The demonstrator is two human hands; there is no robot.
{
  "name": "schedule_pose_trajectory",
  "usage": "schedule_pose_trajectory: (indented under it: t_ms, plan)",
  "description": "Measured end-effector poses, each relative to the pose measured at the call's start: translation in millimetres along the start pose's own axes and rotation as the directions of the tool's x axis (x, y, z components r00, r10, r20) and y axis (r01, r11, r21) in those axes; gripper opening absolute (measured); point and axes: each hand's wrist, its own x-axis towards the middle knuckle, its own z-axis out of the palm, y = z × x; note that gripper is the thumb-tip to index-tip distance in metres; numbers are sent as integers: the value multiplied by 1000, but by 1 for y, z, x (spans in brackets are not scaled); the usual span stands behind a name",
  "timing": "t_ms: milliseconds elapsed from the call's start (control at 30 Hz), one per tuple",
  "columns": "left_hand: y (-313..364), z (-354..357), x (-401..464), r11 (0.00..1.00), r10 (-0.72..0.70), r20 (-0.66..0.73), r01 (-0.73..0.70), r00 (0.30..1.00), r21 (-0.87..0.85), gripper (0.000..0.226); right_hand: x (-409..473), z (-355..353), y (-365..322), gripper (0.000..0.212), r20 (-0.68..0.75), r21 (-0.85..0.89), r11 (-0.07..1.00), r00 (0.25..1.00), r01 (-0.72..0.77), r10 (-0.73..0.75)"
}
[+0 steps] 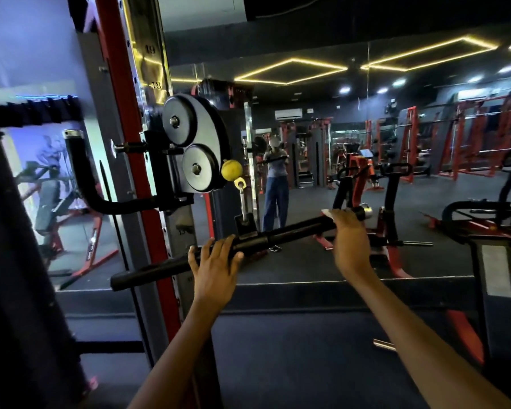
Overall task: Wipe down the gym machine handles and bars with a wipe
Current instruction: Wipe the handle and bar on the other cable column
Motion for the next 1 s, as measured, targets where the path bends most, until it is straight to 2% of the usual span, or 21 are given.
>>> schedule_pose_trajectory:
  t_ms: [33, 100, 200, 267, 333, 433, 500, 533, 600, 633, 700, 733, 767, 833, 867, 900, 933, 967, 1000]
  plan:
    - [0, 0, -1, 1000, 3, -15, -3, 1000, -1, 94, -2, -1, -20, 38, 29, 62, 998, 999, -25, 24]
    - [0, 3, -1, 1000, 2, -43, -2, 999, -8, 83, -10, 1, -68, 36, 115, 132, 991, 993, 6, -21]
    - [-1, 4, -1, 1000, 15, -70, -15, 997, -1, 84, -26, 24, -126, 44, 180, 138, 961, 948, 238, -261]
    - [-5, 2, -2, 1000, 28, -80, -27, 996, 10, 82, -26, 31, -116, 51, 130, 100, 931, 923, 352, -363]
    - [-9, 0, -3, 999, 36, -79, -35, 996, 17, 73, -18, 31, -76, 47, 130, 68, 947, 938, 314, -320]
    - [-10, -1, -4, 999, 35, -91, -33, 995, 27, 65, -5, 22, -2, 46, 93, -31, 996, 992, 86, -83]
    - [-10, 0, -5, 999, 35, -106, -31, 994, 34, 63, -8, 20, 4, 41, 44, 8, 999, 998, 38, -39]
    - [-9, 0, -5, 999, 35, -118, -31, 992, 35, 62, -13, 22, -19, 41, 37, 37, 998, 998, 45, -46]
    - [-8, 2, -5, 999, 25, -141, -22, 990, 25, 62, -35, 28, -79, 44, 52, 233, 965, 989, 124, -140]
    - [-8, 3, -5, 1000, 20, -149, -17, 989, 18, 62, -49, 32, -102, 46, 85, 216, 957, 972, 196, -218]
    - [-8, 4, -5, 1000, 18, -150, -18, 988, 1, 62, -57, 37, -111, 57, 48, 98, 912, 914, 398, -404]
    - [-9, 4, -5, 1000, 22, -147, -23, 989, -9, 62, -51, 39, -96, 58, 86, 47, 909, 905, 414, -417]
    - [-11, 4, -5, 999, 27, -145, -30, 989, -18, 61, -43, 33, -82, 54, 70, 55, 918, 916, 392, -395]
    - [-12, 4, -6, 999, 37, -147, -42, 988, -29, 60, -30, 19, -40, 48, 19, -55, 965, 967, 255, -254]
    - [-12, 3, -6, 999, 38, -152, -44, 988, -31, 60, -25, 14, -25, 51, -17, -25, 991, 991, 130, -130]
    - [-10, 3, -6, 999, 35, -157, -41, 987, -34, 60, -20, 10, -20, 57, -112, 3, 1000, 993, 26, -26]
    - [-8, 3, -6, 999, 31, -160, -37, 987, -35, 60, -17, 12, -23, 58, -124, 75, 996, 990, -56, 65]
    - [-7, 3, -7, 999, 27, -160, -33, 987, -35, 60, -17, 13, -38, 51, -73, 155, 978, 986, -138, 151]
    - [-5, 4, -7, 999, 24, -159, -30, 987, -35, 60, -19, 15, -59, 45, -8, 206, 972, 994, -109, 113]
